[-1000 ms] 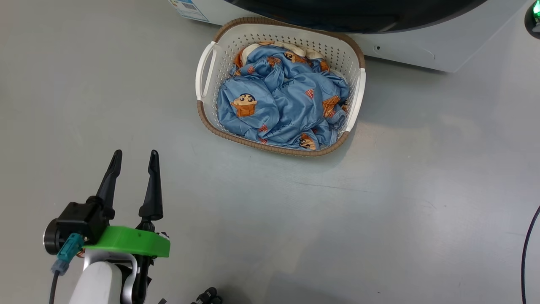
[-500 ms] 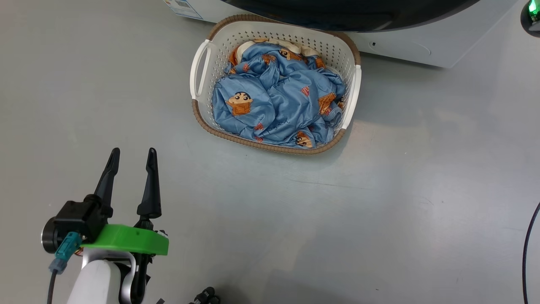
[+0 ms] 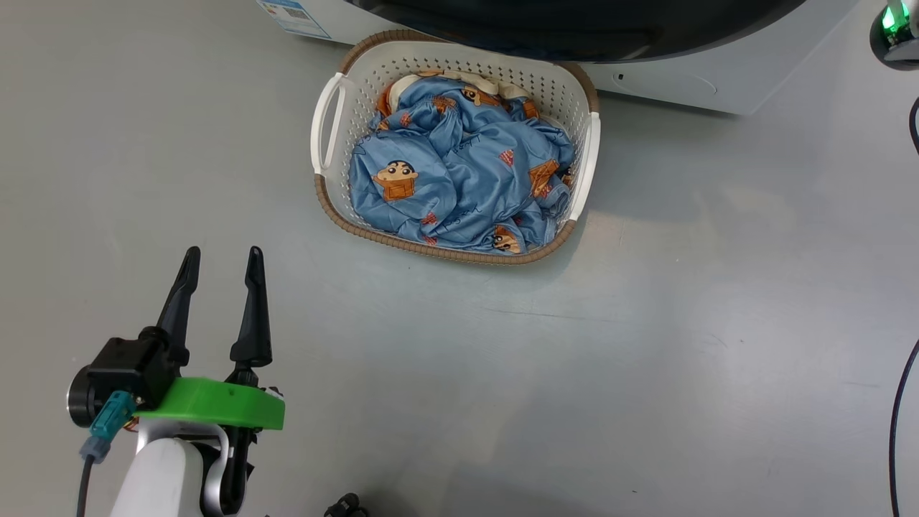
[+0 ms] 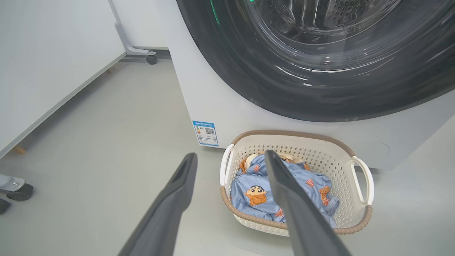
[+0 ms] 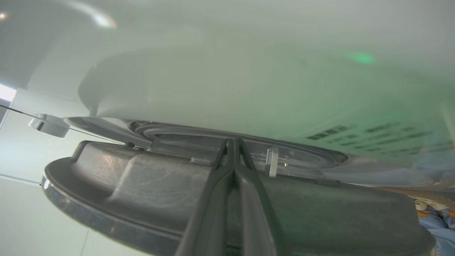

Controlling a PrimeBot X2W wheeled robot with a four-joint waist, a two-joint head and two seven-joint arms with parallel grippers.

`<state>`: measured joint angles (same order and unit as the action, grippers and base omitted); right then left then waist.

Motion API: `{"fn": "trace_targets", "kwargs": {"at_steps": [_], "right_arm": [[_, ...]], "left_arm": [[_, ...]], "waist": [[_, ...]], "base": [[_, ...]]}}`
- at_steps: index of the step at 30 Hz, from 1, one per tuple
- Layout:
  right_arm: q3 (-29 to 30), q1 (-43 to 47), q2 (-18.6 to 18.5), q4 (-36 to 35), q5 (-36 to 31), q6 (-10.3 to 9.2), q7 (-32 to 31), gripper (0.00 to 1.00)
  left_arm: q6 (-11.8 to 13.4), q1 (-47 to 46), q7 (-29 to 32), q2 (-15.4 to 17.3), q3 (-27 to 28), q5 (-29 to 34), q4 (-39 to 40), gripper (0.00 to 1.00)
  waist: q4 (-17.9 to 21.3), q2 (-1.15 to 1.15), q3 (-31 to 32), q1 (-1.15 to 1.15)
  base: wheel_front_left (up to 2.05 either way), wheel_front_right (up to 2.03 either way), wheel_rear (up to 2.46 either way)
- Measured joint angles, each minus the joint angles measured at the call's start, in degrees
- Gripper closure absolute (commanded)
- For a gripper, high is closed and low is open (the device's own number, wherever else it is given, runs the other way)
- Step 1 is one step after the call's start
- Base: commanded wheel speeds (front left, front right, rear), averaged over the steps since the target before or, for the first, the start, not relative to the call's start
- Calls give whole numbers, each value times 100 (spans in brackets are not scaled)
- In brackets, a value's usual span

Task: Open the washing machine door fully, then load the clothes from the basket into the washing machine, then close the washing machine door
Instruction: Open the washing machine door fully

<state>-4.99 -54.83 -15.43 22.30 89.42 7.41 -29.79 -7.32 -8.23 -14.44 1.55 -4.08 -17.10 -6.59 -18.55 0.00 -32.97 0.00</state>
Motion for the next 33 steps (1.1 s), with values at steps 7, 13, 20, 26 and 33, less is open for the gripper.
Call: {"fn": "trace_targets", "kwargs": {"at_steps": [7, 13, 20, 26, 33], "right_arm": [[-64, 0, 11, -3, 32, 0, -113, 100], [-132, 1, 29, -11, 45, -1, -225, 100], [-215, 2, 71, -64, 75, -1, -339, 100], [-338, 9, 92, -96, 75, -1, -475, 100], [-511, 48, 141, -125, 75, 0, -626, 100]], "left_arm": [[0, 0, 0, 0, 11, 1, 1, 0], [0, 0, 0, 0, 24, 1, 1, 0], [0, 0, 0, 0, 24, 1, 0, 0], [0, 0, 0, 0, 23, 2, -1, 0], [0, 0, 0, 0, 16, 1, -5, 0]], "waist": [[59, 0, 24, 0], [104, 0, 49, 0], [147, 0, 82, 0], [175, 0, 121, 0], [212, 0, 178, 0]], "base": [[0, 0, 0], [0, 0, 0], [0, 0, 0], [0, 0, 0], [0, 0, 0]]}}
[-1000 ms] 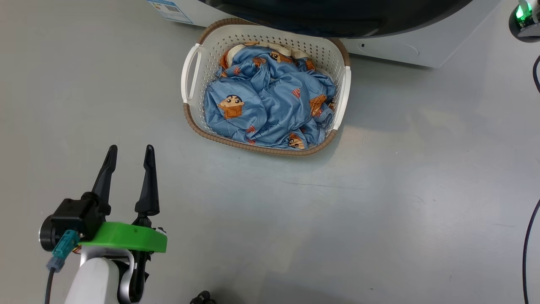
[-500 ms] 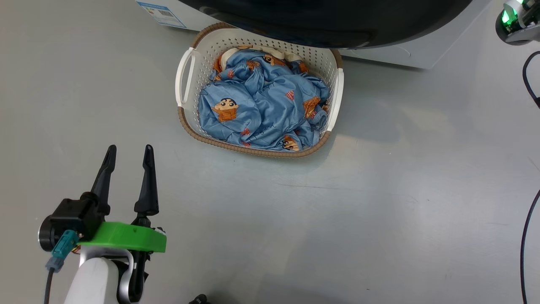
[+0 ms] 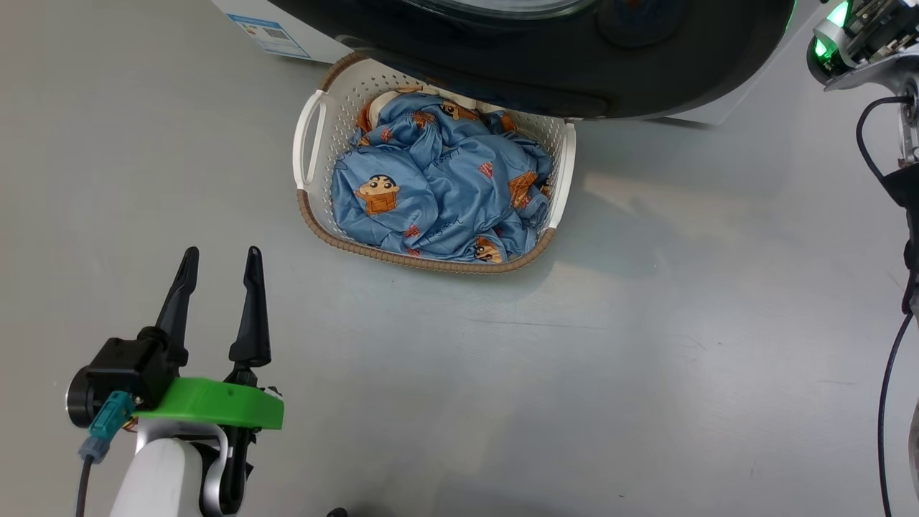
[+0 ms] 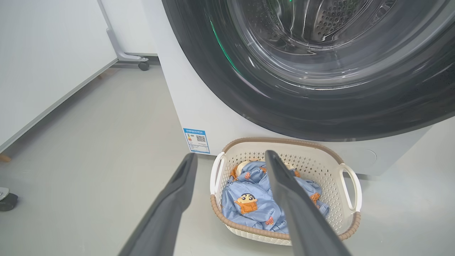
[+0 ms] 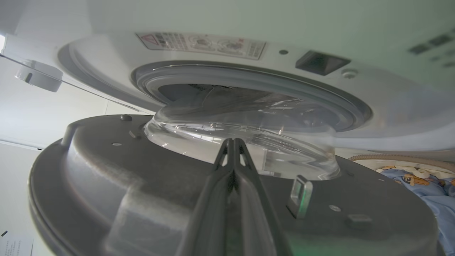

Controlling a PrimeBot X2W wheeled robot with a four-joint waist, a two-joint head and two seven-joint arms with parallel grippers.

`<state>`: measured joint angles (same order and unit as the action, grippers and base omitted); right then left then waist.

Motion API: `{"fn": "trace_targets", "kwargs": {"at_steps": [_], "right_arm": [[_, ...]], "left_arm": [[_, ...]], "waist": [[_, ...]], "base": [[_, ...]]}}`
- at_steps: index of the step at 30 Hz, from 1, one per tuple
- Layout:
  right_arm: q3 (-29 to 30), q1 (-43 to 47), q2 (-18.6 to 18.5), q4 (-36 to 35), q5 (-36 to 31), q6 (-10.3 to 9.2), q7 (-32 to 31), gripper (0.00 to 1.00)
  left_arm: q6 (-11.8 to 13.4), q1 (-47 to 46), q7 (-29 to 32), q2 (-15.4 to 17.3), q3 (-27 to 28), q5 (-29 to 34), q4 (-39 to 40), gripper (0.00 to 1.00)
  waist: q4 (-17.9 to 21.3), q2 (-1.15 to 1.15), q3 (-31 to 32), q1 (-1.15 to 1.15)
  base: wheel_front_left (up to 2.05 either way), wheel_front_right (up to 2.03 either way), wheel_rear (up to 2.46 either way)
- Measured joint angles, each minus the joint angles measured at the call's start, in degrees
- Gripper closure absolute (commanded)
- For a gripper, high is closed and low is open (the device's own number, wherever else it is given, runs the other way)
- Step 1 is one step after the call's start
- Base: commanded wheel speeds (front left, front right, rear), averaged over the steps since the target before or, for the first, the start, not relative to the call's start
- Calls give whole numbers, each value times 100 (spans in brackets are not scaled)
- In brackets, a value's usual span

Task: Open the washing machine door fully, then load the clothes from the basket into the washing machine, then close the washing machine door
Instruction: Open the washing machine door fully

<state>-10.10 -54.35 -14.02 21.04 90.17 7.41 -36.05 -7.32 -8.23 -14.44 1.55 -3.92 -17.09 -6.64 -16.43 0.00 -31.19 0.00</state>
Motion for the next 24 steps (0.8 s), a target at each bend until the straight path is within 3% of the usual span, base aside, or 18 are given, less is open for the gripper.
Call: {"fn": "trace_targets", "kwargs": {"at_steps": [24], "right_arm": [[-558, 929, 556, 4, 33, 0, -294, 100]], "left_arm": [[0, 4, 0, 1, 19, -19, -170, 0]], "waist": [[352, 0, 668, 0]], "base": [[0, 0, 0]]}}
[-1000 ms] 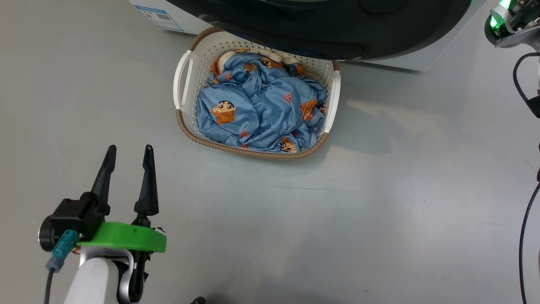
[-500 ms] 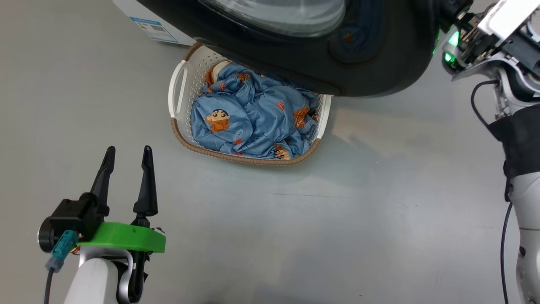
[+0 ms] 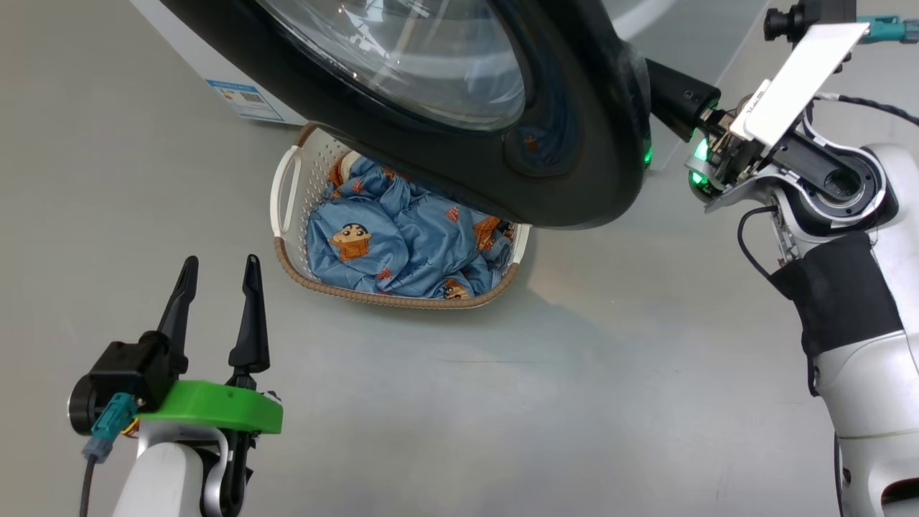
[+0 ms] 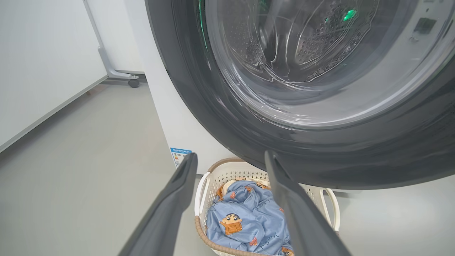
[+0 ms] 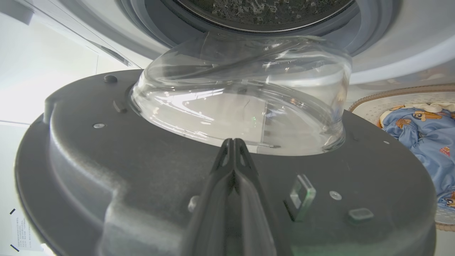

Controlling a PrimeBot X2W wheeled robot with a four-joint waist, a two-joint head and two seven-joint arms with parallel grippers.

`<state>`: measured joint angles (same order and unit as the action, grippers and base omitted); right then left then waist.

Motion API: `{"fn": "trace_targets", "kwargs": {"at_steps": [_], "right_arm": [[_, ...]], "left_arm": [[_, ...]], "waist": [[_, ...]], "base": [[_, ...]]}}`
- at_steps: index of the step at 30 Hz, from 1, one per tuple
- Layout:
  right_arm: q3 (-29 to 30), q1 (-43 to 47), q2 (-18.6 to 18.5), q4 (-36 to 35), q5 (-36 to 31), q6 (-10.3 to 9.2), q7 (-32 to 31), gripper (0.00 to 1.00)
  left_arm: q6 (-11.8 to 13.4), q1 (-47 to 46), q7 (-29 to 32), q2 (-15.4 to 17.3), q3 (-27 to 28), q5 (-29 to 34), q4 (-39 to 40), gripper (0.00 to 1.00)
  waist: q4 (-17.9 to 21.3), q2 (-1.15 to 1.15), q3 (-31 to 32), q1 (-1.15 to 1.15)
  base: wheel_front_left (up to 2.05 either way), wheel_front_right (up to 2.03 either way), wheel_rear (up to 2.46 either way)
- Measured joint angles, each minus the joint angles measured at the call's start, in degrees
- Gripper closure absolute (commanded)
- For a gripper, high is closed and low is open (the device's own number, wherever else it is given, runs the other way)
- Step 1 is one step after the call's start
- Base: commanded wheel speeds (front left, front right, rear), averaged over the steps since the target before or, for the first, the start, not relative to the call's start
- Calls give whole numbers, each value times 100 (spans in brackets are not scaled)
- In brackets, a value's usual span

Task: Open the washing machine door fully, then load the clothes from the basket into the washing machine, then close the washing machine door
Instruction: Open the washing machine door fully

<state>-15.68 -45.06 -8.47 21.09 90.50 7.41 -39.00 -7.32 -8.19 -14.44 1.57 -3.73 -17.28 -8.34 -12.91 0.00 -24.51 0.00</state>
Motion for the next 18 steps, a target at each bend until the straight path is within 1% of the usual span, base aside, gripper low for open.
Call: {"fn": "trace_targets", "kwargs": {"at_steps": [10, 18], "right_arm": [[-158, 411, 118, 27, 24, 0, -7, 100], [-332, 783, 231, 54, 41, 0, -56, 100]], "left_arm": [[0, 36, 0, 0, -53, -49, -92, 0], [0, 187, 0, 2, -147, -158, -200, 0]], "waist": [[111, 0, 406, 0], [109, 0, 806, 0]], "base": [[0, 0, 0], [0, 0, 0]]}}
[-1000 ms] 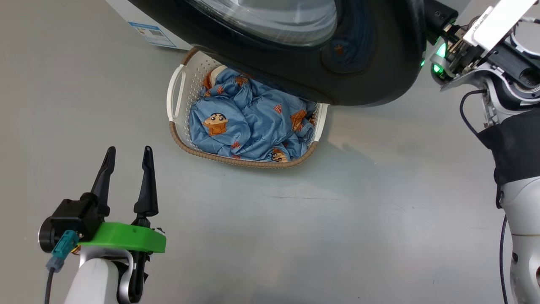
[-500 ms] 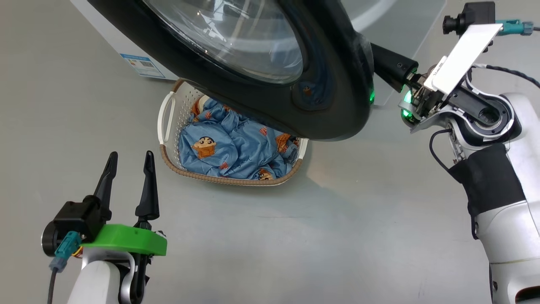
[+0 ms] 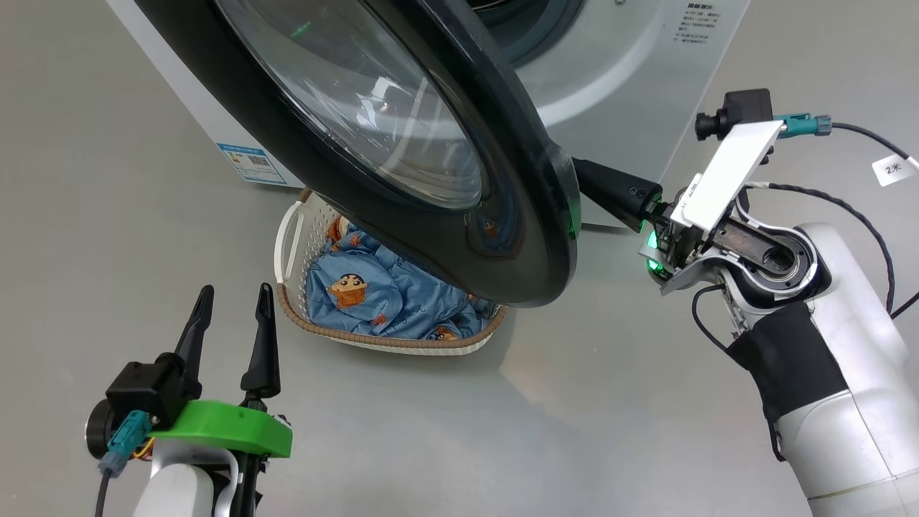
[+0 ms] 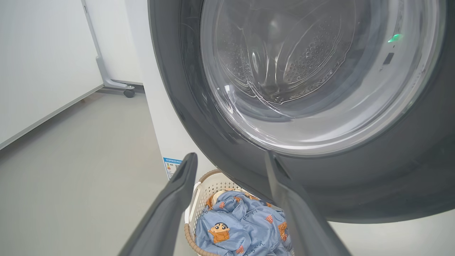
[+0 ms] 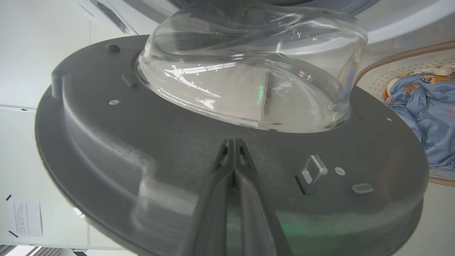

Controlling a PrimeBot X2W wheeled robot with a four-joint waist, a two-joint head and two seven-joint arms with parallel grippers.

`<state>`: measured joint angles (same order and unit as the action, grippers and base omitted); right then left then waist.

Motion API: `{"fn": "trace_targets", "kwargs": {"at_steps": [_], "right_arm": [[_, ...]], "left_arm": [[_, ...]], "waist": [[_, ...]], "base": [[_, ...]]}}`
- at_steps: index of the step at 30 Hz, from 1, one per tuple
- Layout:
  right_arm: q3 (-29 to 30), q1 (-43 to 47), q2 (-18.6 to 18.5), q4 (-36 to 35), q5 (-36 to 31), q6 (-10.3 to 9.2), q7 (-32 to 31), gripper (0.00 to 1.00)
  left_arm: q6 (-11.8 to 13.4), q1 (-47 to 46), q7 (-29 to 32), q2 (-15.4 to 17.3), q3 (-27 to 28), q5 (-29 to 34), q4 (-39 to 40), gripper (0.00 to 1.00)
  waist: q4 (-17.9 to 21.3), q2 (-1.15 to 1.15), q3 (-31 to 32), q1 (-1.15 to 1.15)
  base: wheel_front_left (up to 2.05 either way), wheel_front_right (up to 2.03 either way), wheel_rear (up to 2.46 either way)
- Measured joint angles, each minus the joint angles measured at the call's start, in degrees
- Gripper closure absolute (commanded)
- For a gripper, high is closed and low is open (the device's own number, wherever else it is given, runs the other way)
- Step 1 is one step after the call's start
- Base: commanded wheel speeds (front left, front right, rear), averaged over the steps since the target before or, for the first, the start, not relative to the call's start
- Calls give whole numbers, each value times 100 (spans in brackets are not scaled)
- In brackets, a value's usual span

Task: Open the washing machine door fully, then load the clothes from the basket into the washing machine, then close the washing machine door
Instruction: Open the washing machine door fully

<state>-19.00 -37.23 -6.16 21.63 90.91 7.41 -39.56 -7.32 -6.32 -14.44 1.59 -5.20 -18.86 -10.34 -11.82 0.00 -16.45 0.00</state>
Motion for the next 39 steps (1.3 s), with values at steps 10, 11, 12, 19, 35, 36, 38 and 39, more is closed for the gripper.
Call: {"fn": "trace_targets", "kwargs": {"at_steps": [10, 11, 12, 19, 35, 36, 38, 39], "right_arm": [[-205, 323, 90, 1, 76, 0, -19, 100], [-230, 354, 97, 0, 86, 0, -20, 100], [-250, 387, 101, -1, 86, 0, -24, 100], [-400, 587, 147, -7, 103, 0, -51, 100], [-686, 848, 193, -90, 186, 0, -7, 100], [-701, 849, 193, -92, 187, 0, 3, 100], [-724, 853, 194, -94, 188, 0, 8, 100], [-737, 859, 196, -98, 189, 0, 9, 100]], "left_arm": [[0, 160, 0, 3, -53, -42, -44, 0], [0, 181, 0, 3, -60, -57, -54, 0], [0, 192, 0, 4, -75, -83, -62, 0], [0, 279, 0, 7, -134, -100, -112, 0], [0, 413, 0, 22, -316, -178, -140, 0], [0, 416, 0, 22, -326, -179, -140, 0], [0, 431, 0, 23, -335, -190, -141, 0], [0, 442, 0, 24, -338, -191, -144, 0]], "waist": [[-163, 0, 332, 0], [-186, 0, 361, 0], [-210, 0, 388, 0], [-390, 0, 578, 0], [-846, 0, 912, 0], [-882, 0, 923, 0], [-956, 0, 946, 0], [-992, 0, 958, 0]], "base": [[0, 0, 0], [0, 0, 0], [0, 0, 0], [0, 0, 0], [0, 0, 0], [0, 0, 0], [0, 0, 0], [0, 0, 0]]}}
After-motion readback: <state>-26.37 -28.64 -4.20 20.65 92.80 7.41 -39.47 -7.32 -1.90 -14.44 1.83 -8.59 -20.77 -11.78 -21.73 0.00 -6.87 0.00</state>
